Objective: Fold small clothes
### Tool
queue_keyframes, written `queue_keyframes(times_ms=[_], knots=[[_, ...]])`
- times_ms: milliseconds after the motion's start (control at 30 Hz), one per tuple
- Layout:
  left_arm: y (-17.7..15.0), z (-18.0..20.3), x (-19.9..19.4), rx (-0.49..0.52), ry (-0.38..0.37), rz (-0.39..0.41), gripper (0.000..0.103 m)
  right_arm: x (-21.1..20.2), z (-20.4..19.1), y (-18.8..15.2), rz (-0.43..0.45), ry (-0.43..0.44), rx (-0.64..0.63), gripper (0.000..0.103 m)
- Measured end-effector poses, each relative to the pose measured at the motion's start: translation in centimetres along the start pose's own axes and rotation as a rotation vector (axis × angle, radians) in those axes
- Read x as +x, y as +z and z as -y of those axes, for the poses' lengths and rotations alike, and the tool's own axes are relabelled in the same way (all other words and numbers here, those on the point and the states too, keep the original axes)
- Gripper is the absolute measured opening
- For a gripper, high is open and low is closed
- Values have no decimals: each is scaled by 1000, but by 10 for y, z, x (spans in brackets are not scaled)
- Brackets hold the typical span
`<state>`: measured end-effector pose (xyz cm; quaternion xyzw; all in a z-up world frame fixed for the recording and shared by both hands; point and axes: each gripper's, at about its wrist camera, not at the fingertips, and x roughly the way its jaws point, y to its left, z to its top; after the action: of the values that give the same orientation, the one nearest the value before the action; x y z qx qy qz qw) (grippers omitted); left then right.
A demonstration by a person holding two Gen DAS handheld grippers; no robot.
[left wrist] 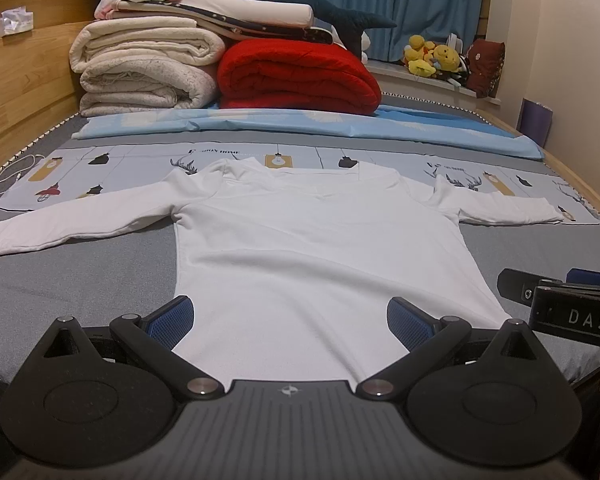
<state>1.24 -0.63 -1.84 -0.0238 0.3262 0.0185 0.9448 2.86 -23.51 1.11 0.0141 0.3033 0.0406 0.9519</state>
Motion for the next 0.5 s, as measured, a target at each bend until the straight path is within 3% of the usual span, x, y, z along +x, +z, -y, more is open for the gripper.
queue_keyframes(times_ms=[367, 433, 500], knots=[[3, -2, -3, 10, -20, 13, 103, 0, -1, -1, 5, 4, -3, 88], [13, -11, -3, 23, -55, 34, 98, 0, 1, 2, 12, 20, 6, 85], [28, -27, -2, 41, -96, 56, 79, -1, 9, 14, 15, 61, 17, 81]])
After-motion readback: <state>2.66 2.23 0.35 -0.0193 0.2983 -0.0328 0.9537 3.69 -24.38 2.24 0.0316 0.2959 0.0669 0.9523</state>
